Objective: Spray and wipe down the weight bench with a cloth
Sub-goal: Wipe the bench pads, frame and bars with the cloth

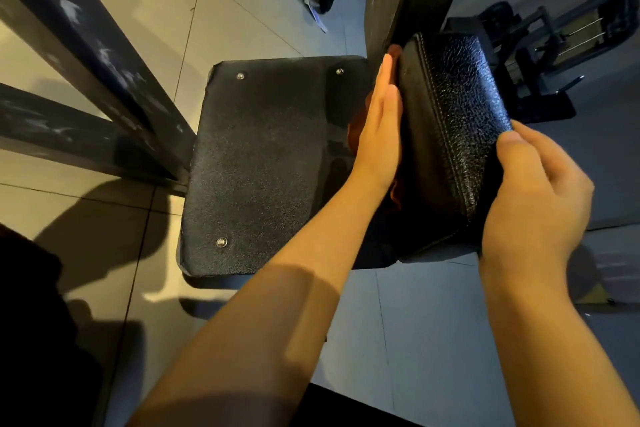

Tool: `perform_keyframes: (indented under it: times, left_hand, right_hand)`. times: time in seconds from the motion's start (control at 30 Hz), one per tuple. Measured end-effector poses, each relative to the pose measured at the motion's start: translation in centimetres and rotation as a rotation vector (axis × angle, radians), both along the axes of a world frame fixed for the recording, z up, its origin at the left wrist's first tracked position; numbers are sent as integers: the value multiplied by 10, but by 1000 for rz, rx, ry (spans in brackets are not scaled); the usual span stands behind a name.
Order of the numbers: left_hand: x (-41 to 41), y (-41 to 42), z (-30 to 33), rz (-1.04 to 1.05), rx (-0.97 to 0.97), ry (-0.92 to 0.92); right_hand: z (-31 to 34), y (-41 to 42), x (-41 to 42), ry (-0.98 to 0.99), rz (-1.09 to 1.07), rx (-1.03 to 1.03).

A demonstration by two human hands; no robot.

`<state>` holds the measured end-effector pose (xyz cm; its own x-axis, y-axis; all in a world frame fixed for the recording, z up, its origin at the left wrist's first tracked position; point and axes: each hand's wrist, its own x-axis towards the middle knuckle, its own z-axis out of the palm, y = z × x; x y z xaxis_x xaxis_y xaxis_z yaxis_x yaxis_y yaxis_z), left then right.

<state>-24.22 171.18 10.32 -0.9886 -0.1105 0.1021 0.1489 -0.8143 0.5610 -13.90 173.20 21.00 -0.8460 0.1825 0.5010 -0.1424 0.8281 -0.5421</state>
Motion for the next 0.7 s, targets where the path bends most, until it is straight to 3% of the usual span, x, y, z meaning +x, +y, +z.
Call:
perform_keyframes:
  times: [0.13,0.3,0.5,0.6,0.7]
  left_hand:
    - [13,7,-11,-212,5,-208]
    - [65,23,-30,-415,98,-214]
    - [119,13,-27,-260,134,-87]
    - [98,-6,-5,-95,212,110]
    - [62,-24,27,62,138,213]
  right_hand:
    - [-1,0,1,5,-7,-36]
    - [-1,3,1,-5,-28,-107]
    - [-1,1,8,-37,11,-123]
    - [-2,1,5,-33,3,-123]
    - [-3,0,0,-6,-30,-111]
